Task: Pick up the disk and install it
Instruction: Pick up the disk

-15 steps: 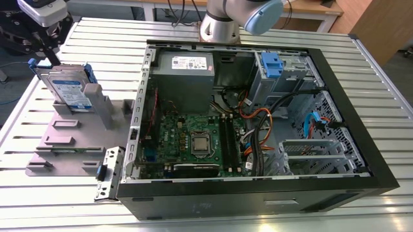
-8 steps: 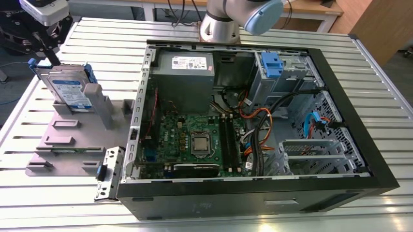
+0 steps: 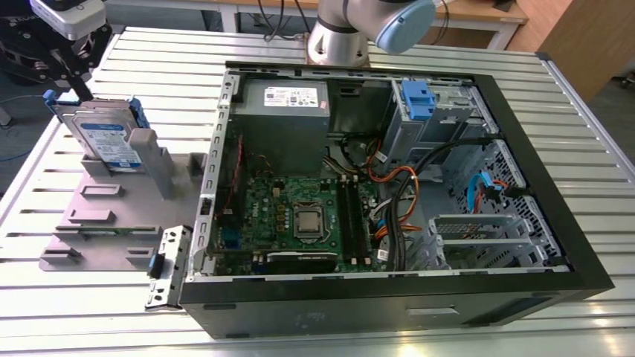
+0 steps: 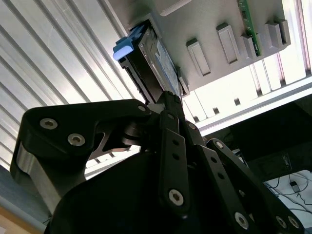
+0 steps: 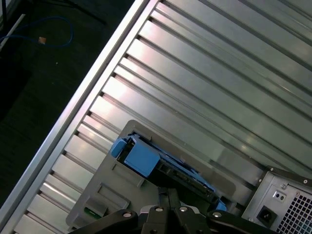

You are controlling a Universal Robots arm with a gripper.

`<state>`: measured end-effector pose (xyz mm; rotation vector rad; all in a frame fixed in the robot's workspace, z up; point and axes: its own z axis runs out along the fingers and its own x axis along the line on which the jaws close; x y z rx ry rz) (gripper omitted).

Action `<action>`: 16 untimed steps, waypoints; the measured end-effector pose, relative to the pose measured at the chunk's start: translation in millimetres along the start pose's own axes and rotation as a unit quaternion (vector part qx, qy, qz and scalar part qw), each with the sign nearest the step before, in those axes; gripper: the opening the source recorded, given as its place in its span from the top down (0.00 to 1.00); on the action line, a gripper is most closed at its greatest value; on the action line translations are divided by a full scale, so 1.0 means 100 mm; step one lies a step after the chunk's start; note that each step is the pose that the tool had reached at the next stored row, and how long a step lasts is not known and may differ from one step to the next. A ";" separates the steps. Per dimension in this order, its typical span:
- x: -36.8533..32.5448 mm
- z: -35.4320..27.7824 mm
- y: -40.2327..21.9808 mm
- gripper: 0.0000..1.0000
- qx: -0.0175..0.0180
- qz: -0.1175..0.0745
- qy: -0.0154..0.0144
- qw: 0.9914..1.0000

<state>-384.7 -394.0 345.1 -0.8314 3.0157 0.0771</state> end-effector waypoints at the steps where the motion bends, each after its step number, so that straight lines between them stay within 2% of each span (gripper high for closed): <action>1: 0.000 0.000 0.000 0.89 0.000 0.000 0.000 1.000; 7: 0.000 0.000 0.000 0.89 0.000 -0.008 0.000 1.000; 16: 0.000 0.000 0.000 0.89 -0.001 -0.033 0.001 0.999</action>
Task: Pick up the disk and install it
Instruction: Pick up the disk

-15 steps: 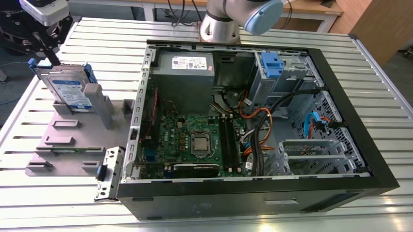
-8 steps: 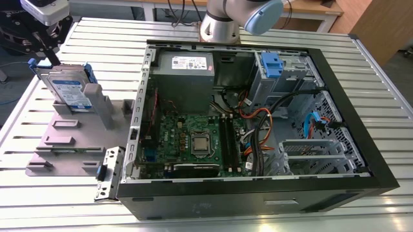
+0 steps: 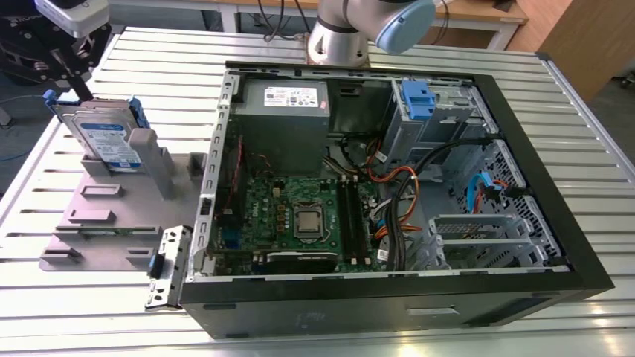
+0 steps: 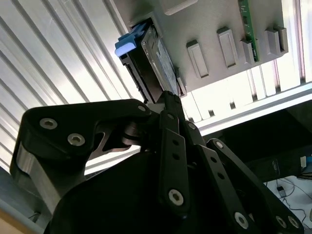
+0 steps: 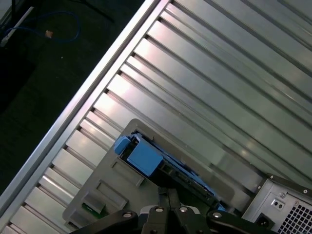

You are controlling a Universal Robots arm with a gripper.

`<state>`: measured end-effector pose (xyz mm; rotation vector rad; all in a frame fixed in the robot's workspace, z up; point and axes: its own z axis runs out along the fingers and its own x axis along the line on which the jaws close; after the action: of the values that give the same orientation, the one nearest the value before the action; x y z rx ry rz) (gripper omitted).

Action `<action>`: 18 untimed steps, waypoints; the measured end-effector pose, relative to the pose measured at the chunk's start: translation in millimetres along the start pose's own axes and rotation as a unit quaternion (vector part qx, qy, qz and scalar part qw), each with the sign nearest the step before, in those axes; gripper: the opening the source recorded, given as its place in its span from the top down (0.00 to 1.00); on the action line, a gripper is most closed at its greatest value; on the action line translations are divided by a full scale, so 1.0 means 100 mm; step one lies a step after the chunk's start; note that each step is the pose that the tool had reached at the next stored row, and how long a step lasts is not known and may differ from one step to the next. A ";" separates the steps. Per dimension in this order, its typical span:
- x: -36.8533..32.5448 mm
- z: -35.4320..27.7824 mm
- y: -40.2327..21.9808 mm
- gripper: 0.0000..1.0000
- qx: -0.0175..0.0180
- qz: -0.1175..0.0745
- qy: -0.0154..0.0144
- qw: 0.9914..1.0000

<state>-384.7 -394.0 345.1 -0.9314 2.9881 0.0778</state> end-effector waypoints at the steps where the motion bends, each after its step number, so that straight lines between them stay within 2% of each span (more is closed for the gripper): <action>1: 0.000 0.000 0.000 0.89 0.000 -0.001 0.000 1.000; 11: 0.000 0.000 0.000 0.89 0.000 -0.002 0.000 1.000; 18: 0.000 0.000 0.000 0.89 -0.001 -0.020 0.001 1.000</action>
<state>-384.7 -394.1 345.1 -0.9921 2.9695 0.0781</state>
